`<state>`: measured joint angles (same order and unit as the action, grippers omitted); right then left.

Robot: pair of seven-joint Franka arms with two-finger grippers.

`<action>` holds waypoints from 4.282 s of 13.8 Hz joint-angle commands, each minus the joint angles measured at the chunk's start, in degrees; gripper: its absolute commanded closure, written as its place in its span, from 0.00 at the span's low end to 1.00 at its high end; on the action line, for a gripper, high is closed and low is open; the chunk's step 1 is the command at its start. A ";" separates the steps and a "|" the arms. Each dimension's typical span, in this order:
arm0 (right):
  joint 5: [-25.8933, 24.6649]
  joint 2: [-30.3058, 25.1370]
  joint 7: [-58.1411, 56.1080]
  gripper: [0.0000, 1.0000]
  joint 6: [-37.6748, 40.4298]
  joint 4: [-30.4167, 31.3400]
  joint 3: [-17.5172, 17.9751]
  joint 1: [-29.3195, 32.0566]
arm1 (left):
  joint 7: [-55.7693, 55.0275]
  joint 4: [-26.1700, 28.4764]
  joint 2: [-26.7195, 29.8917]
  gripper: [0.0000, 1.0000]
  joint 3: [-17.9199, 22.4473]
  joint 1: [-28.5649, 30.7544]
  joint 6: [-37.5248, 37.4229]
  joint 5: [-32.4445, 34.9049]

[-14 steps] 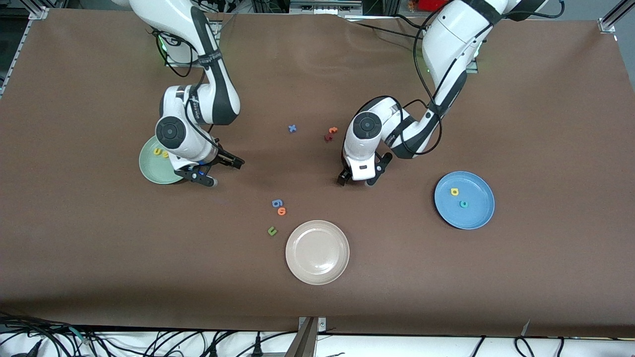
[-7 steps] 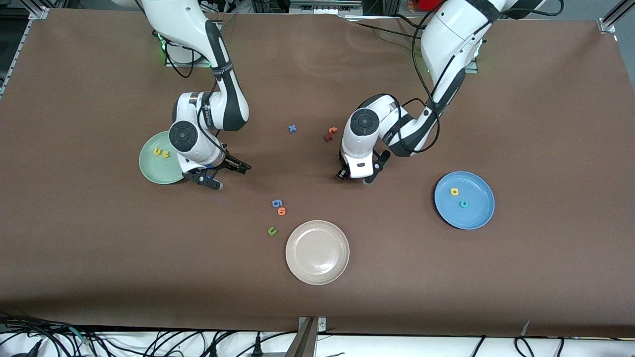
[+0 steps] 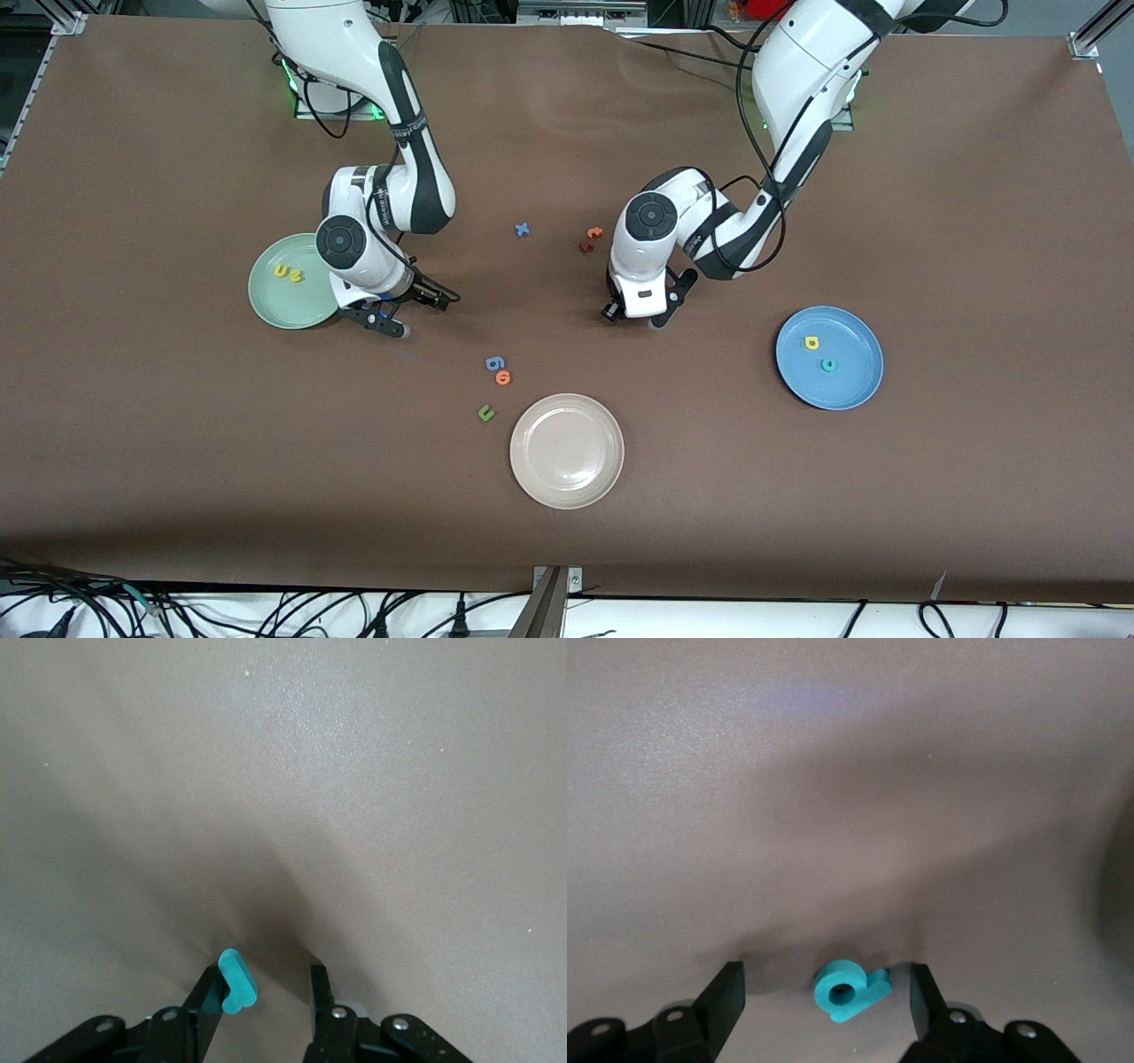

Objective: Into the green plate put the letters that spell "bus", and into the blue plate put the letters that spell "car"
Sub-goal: 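Grasp a teal letter with each of the left and right grippers, then drop the teal letters onto the blue and green plates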

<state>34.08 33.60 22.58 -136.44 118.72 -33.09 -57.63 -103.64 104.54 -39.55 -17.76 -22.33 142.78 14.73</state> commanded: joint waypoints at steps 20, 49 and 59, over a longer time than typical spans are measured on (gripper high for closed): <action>1.43 -2.82 -0.17 0.91 1.50 1.08 -2.66 -0.64 | 1.86 0.58 0.00 0.68 0.80 0.53 -1.54 3.99; -6.31 -4.50 -3.95 0.01 18.38 2.15 -21.31 -0.64 | 26.17 -13.56 -0.09 1.00 0.62 10.00 -28.41 1.17; -6.04 -5.47 -4.04 0.01 55.82 -31.24 -30.36 -0.47 | 60.55 -27.28 2.37 1.00 0.36 25.31 -49.79 0.65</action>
<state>27.87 27.72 19.38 -85.47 93.38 -62.24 -58.10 -48.26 78.81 -38.09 -16.73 1.94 95.90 16.00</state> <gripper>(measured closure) 0.004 0.855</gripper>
